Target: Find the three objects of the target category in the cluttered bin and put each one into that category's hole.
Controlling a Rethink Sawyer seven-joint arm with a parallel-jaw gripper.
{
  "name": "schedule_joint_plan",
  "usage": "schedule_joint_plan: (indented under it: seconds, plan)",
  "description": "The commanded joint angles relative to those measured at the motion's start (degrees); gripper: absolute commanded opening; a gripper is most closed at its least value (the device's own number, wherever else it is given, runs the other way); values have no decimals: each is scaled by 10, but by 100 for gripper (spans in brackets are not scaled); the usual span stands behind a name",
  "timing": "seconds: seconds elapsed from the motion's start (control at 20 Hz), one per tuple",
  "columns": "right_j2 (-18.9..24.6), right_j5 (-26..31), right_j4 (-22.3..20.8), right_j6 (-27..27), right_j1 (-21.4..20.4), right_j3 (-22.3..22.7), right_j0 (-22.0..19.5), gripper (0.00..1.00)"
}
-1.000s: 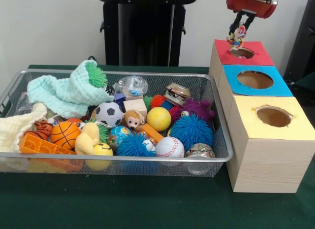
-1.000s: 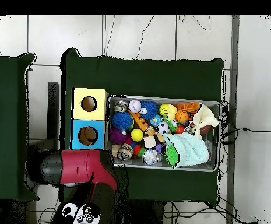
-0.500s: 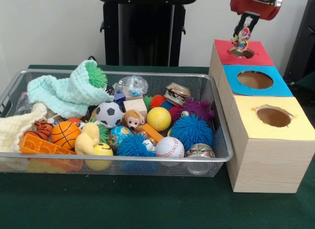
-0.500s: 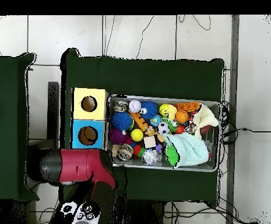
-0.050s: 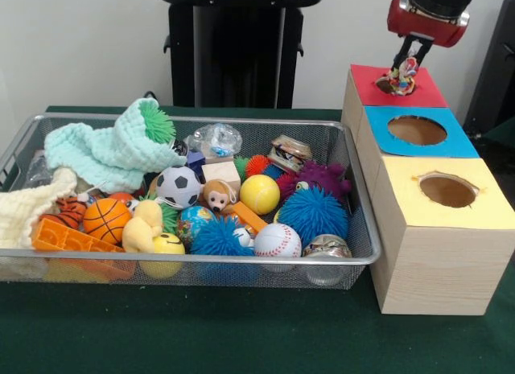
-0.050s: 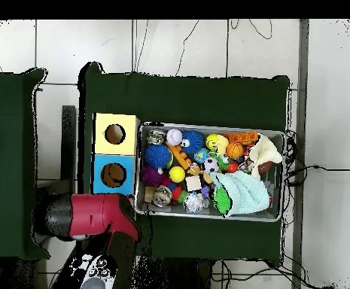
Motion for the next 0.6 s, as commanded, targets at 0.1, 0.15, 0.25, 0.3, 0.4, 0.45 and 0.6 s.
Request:
schedule_joint_plan:
  seconds: [0.1,0.15,0.25,0.3,0.4,0.45,0.6]
  plan:
    - [15,-35,25,140,8,-6,-5,0]
    - [15,-37,25,140,6,-2,-5,0]
    - [15,-45,25,140,0,10,-4,0]
    - [16,-46,24,139,-3,14,-4,0]
    - [16,-50,24,141,-10,24,-1,0]
    - [17,-53,25,142,-16,34,2,0]
    - [16,-65,25,144,-29,58,8,0]
